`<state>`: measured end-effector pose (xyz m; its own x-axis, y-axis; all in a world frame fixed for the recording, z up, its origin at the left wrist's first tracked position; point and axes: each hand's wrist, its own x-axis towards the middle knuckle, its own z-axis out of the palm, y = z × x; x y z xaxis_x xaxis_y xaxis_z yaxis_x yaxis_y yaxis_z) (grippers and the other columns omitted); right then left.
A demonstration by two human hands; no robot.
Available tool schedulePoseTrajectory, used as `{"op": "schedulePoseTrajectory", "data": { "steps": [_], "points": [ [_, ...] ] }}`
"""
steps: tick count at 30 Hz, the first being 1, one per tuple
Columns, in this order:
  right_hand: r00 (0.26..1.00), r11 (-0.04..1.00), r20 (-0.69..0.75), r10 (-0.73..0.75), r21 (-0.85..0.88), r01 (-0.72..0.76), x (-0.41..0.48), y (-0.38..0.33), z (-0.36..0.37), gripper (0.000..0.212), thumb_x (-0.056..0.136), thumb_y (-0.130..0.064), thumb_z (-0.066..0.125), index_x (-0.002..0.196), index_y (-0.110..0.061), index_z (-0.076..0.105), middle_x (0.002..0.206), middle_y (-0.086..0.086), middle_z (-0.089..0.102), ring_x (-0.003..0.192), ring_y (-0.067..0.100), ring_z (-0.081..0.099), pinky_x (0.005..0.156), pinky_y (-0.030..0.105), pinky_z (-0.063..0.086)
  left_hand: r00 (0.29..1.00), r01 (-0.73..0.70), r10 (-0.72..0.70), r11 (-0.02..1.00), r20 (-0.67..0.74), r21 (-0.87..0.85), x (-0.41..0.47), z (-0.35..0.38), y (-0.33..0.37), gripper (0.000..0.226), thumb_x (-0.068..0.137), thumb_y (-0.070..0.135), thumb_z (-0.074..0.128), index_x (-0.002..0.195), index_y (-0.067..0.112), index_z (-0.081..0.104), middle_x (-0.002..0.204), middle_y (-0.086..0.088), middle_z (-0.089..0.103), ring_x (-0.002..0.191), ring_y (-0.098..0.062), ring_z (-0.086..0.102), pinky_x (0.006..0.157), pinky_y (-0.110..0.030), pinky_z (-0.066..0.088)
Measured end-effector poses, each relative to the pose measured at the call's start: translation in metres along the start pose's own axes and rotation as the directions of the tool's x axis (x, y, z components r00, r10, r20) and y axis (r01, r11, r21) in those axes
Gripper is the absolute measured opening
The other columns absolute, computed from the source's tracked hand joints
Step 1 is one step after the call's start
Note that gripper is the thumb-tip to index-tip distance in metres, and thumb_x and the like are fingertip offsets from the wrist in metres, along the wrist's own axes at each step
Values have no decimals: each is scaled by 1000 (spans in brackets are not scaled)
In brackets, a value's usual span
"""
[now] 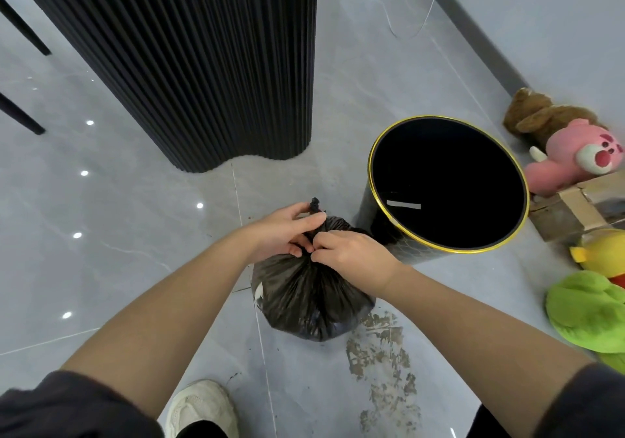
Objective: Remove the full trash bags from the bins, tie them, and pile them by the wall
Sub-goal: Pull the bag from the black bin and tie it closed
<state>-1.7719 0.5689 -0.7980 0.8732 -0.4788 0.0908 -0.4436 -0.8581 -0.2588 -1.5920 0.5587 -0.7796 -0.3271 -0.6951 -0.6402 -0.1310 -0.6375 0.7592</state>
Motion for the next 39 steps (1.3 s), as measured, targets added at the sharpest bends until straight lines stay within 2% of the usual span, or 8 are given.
{"op": "schedulePoseTrajectory", "data": {
  "steps": [9, 17, 23, 26, 28, 30, 33, 39],
  "points": [
    [972, 977, -155, 178, 148, -156, -5, 1, 8, 12, 78, -6, 67, 88, -12, 71, 92, 4, 64, 80, 23, 63, 61, 32, 55, 975, -66, 28, 984, -220, -166, 13, 11, -8, 11, 89, -5, 56, 87, 5, 61, 62, -7, 60, 45, -6, 59, 49, -16, 53],
    [709, 455, 19, 705, 754, -473, 8, 2, 5, 21, 84, -1, 62, 85, -20, 73, 92, -16, 64, 95, 8, 62, 92, 29, 50, 875, -227, 85, 941, -477, -250, 10, 14, -16, 15, 88, -5, 58, 83, 9, 62, 72, -9, 61, 53, -10, 63, 58, -18, 56],
    [582, 303, -15, 813, 864, -402, 23, -3, 1, 18, 85, -3, 62, 92, -19, 65, 86, -7, 68, 81, 2, 62, 71, 11, 45, 863, -284, 53, 874, -503, -394, 4, 15, 0, 14, 92, -3, 51, 86, 6, 60, 75, -12, 61, 52, -11, 61, 54, -19, 54],
    [619, 370, -30, 785, 824, -429, 26, -2, 3, 20, 85, -5, 62, 96, -19, 72, 86, -11, 69, 81, 1, 63, 76, 12, 48, 905, -238, 29, 862, -424, -448, -2, 12, 6, 26, 96, -4, 39, 90, 6, 63, 76, -12, 58, 48, -9, 58, 49, -18, 51],
    [628, 371, -17, 778, 819, -438, 27, -2, 4, 21, 85, -5, 62, 96, -20, 74, 84, -16, 69, 79, -2, 63, 77, 14, 49, 906, -223, 88, 930, -414, -291, -5, 9, 4, 34, 95, -6, 35, 90, 7, 65, 78, -15, 59, 49, -10, 55, 49, -18, 50],
    [624, 342, 5, 782, 833, -435, 27, 0, 4, 22, 86, -4, 61, 95, -18, 74, 83, -16, 69, 78, -1, 63, 78, 16, 50, 846, -251, 313, 948, -431, 196, -10, 4, 0, 33, 92, -4, 39, 93, 11, 68, 91, -14, 62, 62, -11, 58, 58, -16, 48],
    [626, 314, 23, 779, 850, -423, 26, 4, 2, 22, 85, -2, 59, 94, -14, 75, 87, -5, 72, 84, 8, 67, 83, 26, 54, 780, -265, 609, 527, -141, 808, -15, -6, -8, 27, 89, 18, 58, 116, 16, 63, 111, 1, 53, 92, -10, 55, 83, -19, 45],
    [629, 307, 59, 775, 835, -456, 26, 5, 0, 15, 86, -8, 65, 91, -20, 73, 80, -9, 70, 75, 3, 64, 76, 20, 52, 772, -159, 611, 454, -177, 877, -6, -7, -9, 19, 95, 26, 50, 102, 13, 61, 102, -4, 57, 91, -23, 57, 80, -39, 47]
  ]
}}
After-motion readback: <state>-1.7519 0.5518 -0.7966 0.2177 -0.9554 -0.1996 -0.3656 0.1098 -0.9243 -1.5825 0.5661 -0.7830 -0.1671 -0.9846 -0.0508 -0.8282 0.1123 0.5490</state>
